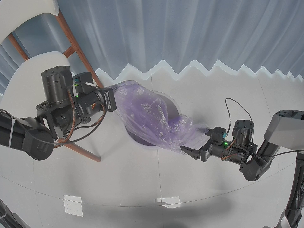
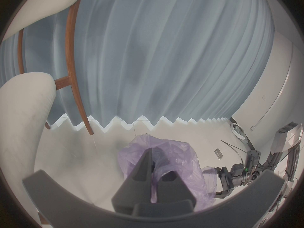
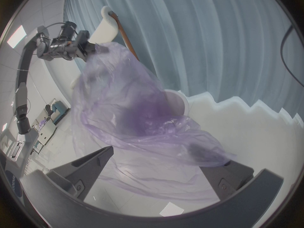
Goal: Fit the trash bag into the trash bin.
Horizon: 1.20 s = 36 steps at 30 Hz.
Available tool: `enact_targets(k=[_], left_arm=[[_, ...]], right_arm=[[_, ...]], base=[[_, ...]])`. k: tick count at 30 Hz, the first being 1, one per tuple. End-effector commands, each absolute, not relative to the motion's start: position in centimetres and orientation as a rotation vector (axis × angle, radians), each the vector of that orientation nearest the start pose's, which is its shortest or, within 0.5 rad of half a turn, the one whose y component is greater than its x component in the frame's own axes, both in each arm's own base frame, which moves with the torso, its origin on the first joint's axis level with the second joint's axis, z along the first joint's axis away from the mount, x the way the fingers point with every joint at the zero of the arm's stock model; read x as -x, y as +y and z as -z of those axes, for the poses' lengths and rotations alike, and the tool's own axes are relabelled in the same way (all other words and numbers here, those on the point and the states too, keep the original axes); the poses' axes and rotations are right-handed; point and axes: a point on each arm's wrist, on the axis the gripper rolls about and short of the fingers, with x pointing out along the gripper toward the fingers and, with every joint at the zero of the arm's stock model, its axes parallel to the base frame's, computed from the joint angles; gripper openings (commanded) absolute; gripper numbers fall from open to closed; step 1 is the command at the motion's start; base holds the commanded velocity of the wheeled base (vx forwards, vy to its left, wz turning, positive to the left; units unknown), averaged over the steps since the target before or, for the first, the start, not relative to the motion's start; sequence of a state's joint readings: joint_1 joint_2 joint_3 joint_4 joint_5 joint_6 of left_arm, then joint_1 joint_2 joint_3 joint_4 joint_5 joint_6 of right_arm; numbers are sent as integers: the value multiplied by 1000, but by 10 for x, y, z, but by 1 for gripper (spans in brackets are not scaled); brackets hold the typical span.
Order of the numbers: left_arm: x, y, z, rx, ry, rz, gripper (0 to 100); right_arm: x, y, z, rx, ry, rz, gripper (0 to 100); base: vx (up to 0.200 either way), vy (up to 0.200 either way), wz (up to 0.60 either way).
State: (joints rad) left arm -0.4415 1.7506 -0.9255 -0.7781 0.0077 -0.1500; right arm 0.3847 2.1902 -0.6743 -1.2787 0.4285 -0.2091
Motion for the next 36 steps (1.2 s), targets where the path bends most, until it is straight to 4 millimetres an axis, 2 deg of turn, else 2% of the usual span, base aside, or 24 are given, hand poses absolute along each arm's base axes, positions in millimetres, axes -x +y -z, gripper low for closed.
enact_targets(k=[1, 12, 21, 24, 31, 36], left_arm=[[-293, -139, -221, 142, 57, 433, 0], [-281, -147, -212, 132, 89, 467, 0], [-276, -151, -206, 122, 114, 487, 0], [-273, -156, -204, 120, 121, 503, 0], [-268, -155, -209, 124, 105, 509, 0], [-266, -154, -208, 121, 109, 509, 0]], right_arm=[[-342, 148, -47, 180, 205, -794, 100], [-360, 159, -58, 69, 310, -752, 100], [-363, 170, -87, -62, 425, -716, 100], [-374, 176, -103, -116, 475, -640, 100], [-387, 182, -124, -147, 570, -548, 100], [-390, 189, -120, -108, 647, -474, 100]], base=[[0, 0, 0], [0, 0, 0], [0, 0, 0], [0, 0, 0], [0, 0, 0], [0, 0, 0]])
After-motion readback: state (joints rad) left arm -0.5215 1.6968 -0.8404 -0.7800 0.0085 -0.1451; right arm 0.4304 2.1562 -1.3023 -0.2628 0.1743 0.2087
